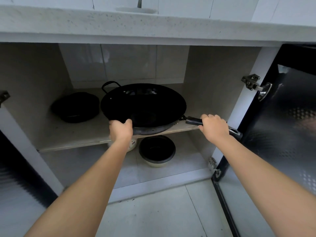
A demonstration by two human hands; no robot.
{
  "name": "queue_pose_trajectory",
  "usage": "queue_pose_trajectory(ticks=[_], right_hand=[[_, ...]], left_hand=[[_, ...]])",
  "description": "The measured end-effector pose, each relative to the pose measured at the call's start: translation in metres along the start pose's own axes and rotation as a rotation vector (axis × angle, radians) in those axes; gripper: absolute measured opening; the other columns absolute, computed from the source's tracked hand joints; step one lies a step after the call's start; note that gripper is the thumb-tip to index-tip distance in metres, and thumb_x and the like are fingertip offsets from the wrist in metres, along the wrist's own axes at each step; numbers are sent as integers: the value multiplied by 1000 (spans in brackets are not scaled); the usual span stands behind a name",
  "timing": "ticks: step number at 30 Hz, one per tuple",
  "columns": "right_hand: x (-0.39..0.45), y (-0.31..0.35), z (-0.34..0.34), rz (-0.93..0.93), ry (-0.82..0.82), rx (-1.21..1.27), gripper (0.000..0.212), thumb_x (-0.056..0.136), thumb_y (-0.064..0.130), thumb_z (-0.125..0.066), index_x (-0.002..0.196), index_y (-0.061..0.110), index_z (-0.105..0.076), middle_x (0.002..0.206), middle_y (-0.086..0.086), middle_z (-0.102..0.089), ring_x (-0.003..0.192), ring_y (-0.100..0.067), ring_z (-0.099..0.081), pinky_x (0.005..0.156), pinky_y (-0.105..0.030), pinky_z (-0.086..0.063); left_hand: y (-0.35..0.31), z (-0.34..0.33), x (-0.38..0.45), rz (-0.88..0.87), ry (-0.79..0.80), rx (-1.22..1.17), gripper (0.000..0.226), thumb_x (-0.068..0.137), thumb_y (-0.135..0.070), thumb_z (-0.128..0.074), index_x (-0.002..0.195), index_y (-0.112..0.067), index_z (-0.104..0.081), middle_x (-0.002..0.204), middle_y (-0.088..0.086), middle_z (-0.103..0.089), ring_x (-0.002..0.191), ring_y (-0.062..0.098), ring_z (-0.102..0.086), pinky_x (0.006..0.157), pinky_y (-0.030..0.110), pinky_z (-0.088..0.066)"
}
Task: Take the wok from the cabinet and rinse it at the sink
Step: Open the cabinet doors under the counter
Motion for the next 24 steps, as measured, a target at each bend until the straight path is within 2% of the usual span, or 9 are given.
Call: queue_pose_trajectory(ticks=[2, 5, 9, 12, 15, 17, 20, 24], right_hand=[[-10, -1, 3, 7, 10, 0, 28, 97, 26, -47, 116, 6, -50, 118, -14, -59, 108, -33, -55, 83, -37, -41], [-24, -2, 7, 18, 19, 5, 28, 96, 26, -48, 115, 6, -48, 116, -15, -60, 106, -34, -57, 83, -38, -42], [-39, -4, 6, 28, 67, 53, 27, 97, 25, -47, 115, 6, -47, 115, -16, -59, 107, -35, -56, 81, -39, -43], [-47, -7, 3, 52, 65, 87, 29, 97, 27, -48, 117, 6, -49, 115, -15, -58, 107, -34, -55, 82, -39, -43], [-49, -7, 4, 60, 35, 92, 30, 97, 27, -46, 119, 8, -50, 116, -14, -58, 109, -33, -55, 85, -39, -43], [-50, -6, 5, 66, 23, 91, 30, 97, 27, -46, 120, 9, -50, 116, -13, -58, 108, -32, -55, 85, -39, -43], [-49, -5, 5, 64, 24, 104, 30, 97, 27, -46, 121, 11, -51, 115, -12, -57, 107, -32, -55, 84, -38, -43], [-42, -2, 3, 51, 78, 116, 29, 96, 30, -47, 117, 10, -51, 114, -11, -56, 107, -31, -55, 81, -38, -42]], left_hand=[[2, 7, -11, 1, 0, 7, 52, 85, -29, -54, 125, 3, -44, 121, 21, -56, 107, 40, -57, 91, 47, -50], [5, 15, -27, 1, 3, 41, 55, 88, -27, -51, 130, 5, -40, 122, 18, -56, 102, 37, -58, 78, 39, -50], [12, 23, -40, 1, -10, 44, 52, 88, -24, -51, 129, 7, -40, 118, 21, -57, 98, 37, -58, 83, 42, -49], [15, 25, -46, 12, -3, 23, 50, 91, -20, -50, 132, 7, -37, 109, 19, -57, 90, 33, -56, 73, 36, -43], [15, 26, -44, 2, 9, 17, 53, 92, -21, -49, 136, 6, -35, 119, 22, -57, 106, 37, -56, 80, 39, -45], [14, 27, -41, 3, 15, 26, 56, 91, -21, -49, 138, 6, -33, 122, 23, -56, 109, 38, -55, 85, 41, -46], [13, 26, -42, 2, 11, 12, 58, 91, -21, -49, 139, 5, -31, 121, 22, -56, 105, 37, -56, 78, 39, -44], [13, 22, -46, 0, 14, -39, 62, 91, -17, -49, 144, 1, -23, 129, 19, -51, 90, 28, -55, 71, 34, -41]])
Point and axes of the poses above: each hand's wrist, its own x-axis towards the middle knuckle, its own z-axis out of the back of the hand, y = z × x, the point moved 4 cm from there along x, towards the middle knuckle
